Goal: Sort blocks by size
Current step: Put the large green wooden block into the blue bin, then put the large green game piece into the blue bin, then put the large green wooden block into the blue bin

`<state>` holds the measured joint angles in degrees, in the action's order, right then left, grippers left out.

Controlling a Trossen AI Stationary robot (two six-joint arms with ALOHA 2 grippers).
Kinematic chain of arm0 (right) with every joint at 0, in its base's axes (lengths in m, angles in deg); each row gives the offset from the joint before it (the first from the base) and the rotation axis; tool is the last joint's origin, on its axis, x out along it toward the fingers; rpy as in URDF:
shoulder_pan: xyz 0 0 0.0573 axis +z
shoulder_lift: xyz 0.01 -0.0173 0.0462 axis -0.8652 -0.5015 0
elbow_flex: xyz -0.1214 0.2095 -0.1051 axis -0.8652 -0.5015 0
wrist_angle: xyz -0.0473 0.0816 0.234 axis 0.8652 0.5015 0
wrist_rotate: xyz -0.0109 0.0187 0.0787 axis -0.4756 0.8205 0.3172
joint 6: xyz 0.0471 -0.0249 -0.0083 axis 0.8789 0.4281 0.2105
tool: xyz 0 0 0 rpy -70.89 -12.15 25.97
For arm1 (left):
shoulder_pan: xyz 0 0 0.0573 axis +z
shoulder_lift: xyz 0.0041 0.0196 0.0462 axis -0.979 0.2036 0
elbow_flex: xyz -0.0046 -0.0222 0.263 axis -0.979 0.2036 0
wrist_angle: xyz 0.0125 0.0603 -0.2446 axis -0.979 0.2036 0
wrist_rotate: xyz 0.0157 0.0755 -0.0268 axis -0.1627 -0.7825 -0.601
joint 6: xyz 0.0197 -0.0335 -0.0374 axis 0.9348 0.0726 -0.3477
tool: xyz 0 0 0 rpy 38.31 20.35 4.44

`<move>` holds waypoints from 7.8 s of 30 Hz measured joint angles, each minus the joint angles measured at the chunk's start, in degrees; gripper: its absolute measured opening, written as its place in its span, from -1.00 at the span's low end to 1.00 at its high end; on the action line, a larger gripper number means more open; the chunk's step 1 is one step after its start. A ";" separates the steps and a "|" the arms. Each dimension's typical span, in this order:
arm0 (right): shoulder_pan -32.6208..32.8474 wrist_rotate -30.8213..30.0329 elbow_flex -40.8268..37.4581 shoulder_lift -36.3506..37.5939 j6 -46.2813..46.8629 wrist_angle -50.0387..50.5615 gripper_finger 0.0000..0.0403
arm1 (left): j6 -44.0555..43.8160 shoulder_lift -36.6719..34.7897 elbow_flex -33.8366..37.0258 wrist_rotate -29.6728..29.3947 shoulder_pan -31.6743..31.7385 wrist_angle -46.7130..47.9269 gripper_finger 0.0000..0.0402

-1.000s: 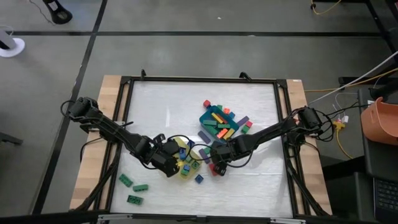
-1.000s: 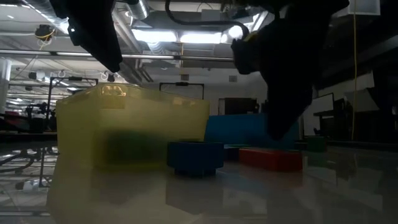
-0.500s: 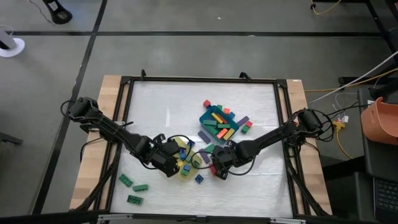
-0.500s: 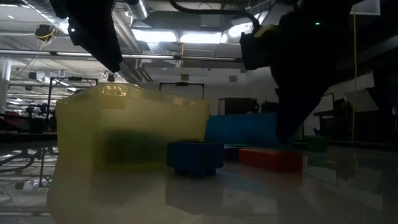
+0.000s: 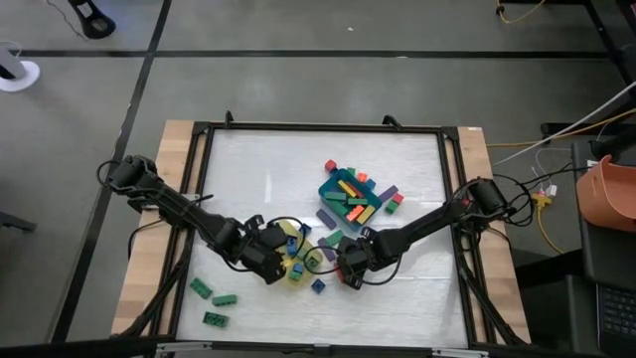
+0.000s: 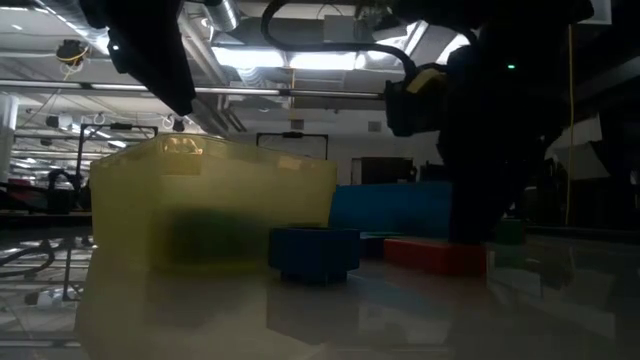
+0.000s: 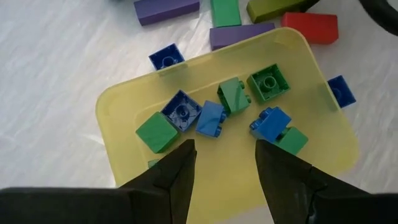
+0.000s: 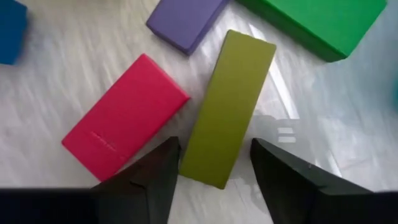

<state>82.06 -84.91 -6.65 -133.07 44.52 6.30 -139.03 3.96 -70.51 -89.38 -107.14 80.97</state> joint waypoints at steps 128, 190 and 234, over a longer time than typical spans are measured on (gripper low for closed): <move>-20.36 -14.79 17.68 5.36 -33.06 35.86 -0.05 | -25.72 10.34 6.58 14.68 -26.46 3.19 -0.48; -3.81 -0.72 -31.32 34.05 -48.37 -38.83 -0.05 | 31.98 9.13 2.32 9.82 35.55 -53.31 -0.17; -12.46 8.17 -4.23 1.02 -54.05 -12.47 -0.11 | 28.22 -4.68 2.34 9.77 18.96 -22.35 -0.34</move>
<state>69.60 -76.74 -10.88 -132.06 -9.53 -6.17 -110.81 -0.72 -68.17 -79.61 -88.18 58.62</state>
